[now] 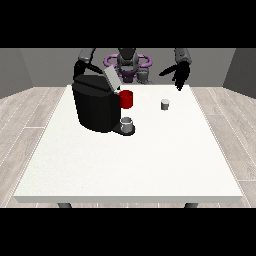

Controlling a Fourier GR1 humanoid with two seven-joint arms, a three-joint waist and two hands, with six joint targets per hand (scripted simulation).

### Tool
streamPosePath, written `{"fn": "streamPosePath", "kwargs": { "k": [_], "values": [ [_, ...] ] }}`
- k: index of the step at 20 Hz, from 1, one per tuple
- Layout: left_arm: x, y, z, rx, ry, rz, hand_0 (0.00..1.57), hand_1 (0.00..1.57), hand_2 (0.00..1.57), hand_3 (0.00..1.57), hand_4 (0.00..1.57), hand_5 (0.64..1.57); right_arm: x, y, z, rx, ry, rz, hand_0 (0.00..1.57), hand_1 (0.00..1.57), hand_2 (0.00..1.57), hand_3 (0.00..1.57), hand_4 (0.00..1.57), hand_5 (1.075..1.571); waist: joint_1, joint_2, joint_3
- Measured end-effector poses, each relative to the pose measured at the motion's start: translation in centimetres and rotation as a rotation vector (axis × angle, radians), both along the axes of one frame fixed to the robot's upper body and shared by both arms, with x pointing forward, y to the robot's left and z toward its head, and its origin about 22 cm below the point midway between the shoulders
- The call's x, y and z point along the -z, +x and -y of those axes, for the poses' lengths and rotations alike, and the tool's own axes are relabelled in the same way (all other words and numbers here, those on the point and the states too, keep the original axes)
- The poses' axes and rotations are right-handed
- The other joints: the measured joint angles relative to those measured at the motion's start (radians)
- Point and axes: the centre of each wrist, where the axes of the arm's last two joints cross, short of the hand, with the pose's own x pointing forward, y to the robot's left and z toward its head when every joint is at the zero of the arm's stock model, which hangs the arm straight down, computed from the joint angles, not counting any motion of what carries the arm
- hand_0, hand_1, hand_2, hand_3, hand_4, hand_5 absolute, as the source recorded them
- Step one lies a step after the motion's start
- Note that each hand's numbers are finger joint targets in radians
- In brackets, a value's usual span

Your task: Insert the coffee pod into the coffee machine and close the lid

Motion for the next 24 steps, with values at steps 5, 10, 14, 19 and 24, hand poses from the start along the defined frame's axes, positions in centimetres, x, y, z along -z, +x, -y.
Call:
{"fn": "streamPosePath", "kwargs": {
  "k": [5,10,14,19,24],
  "values": [
    [-0.2,2.0,-1.0,-0.021,0.097,-0.036,0.00,0.00,0.00,0.00,0.00,1.571,-0.5,0.7,-2.0,-0.026,-0.011,0.010,0.00,0.00,0.00,0.00,0.00,1.571,-0.033,0.057,-0.0004],
    [0.4,3.3,-1.1,0.006,0.169,-0.067,0.00,0.00,0.00,0.00,0.00,1.571,-0.5,1.9,-2.3,-0.025,0.013,0.000,0.00,0.00,0.00,0.00,0.00,1.571,-0.023,0.092,-0.0003],
    [1.6,4.1,-1.4,0.005,0.228,-0.094,0.00,0.00,0.42,0.00,0.00,1.571,-0.6,2.5,-2.7,-0.028,0.015,-0.024,0.00,0.00,0.00,0.00,0.00,1.571,-0.021,0.094,-0.0002],
    [2.7,5.1,-0.5,-0.003,0.282,-0.054,0.94,0.94,0.95,0.69,0.08,1.571,-0.1,3.3,-2.4,-0.037,0.009,-0.043,0.00,0.00,0.00,0.00,0.00,1.571,-0.015,0.097,-0.0003],
    [2.9,6.0,1.1,0.009,0.382,0.015,1.04,1.04,1.11,0.91,0.46,1.571,0.8,3.4,-3.2,-0.047,0.000,-0.052,0.00,0.00,0.00,0.00,0.00,1.571,-0.018,0.101,-0.0003]
  ]
}}
